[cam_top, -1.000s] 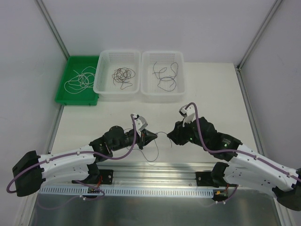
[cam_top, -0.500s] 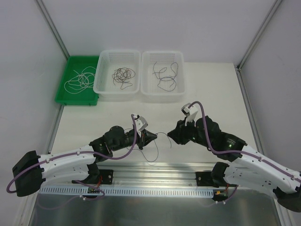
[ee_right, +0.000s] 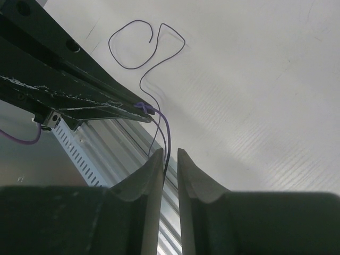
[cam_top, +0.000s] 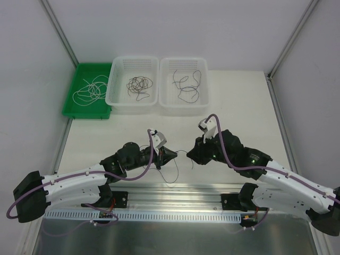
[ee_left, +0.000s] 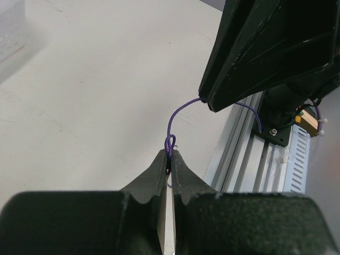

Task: Untangle the cables
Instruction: Untie the cable.

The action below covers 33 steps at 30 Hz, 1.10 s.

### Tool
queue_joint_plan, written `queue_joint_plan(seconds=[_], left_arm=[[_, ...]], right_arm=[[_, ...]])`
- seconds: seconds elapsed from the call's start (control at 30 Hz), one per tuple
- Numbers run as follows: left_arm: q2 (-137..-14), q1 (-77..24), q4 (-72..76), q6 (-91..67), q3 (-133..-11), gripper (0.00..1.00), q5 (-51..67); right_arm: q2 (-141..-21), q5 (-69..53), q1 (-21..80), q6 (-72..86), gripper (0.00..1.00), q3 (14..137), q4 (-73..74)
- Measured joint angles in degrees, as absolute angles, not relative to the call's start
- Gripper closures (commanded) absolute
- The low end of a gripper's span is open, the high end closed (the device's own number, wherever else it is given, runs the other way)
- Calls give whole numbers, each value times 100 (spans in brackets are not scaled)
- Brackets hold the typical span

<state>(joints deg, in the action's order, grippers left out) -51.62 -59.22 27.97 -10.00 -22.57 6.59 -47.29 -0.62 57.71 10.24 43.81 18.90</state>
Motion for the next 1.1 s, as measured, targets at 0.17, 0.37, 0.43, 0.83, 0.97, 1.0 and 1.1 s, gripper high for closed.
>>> queue_joint_plan(seconds=[0.17,0.37,0.43,0.83,0.97,1.0,1.1], left_arm=[[-5162,-5922,2797,-1000,-2257,100,714],[-5159,-5922,2799,-939,-2257,100,805],[-5129,-5922,2797,-882,-2257,100,928],[-4475,-5922,2814,-43,-2115,100,2196],[-4311,-5922,2674,248,-2095,100,2523],[-4303,-5922,2659,292,-2095,100,2600],[-4344,-5922,2641,405,-2097,98,2869]], right_arm=[[-4779,-207,5771,1020,92,4381,1872],[-4788,-287,5771,996,99,4381,1872],[-4788,-366,5771,952,99,4381,1872],[-4748,-1413,5725,196,99,4383,2071],[-4567,-1802,5723,-167,99,4383,2163],[-4512,-1931,5723,-263,99,4383,2178],[-4449,-2338,5721,-521,99,4407,2200]])
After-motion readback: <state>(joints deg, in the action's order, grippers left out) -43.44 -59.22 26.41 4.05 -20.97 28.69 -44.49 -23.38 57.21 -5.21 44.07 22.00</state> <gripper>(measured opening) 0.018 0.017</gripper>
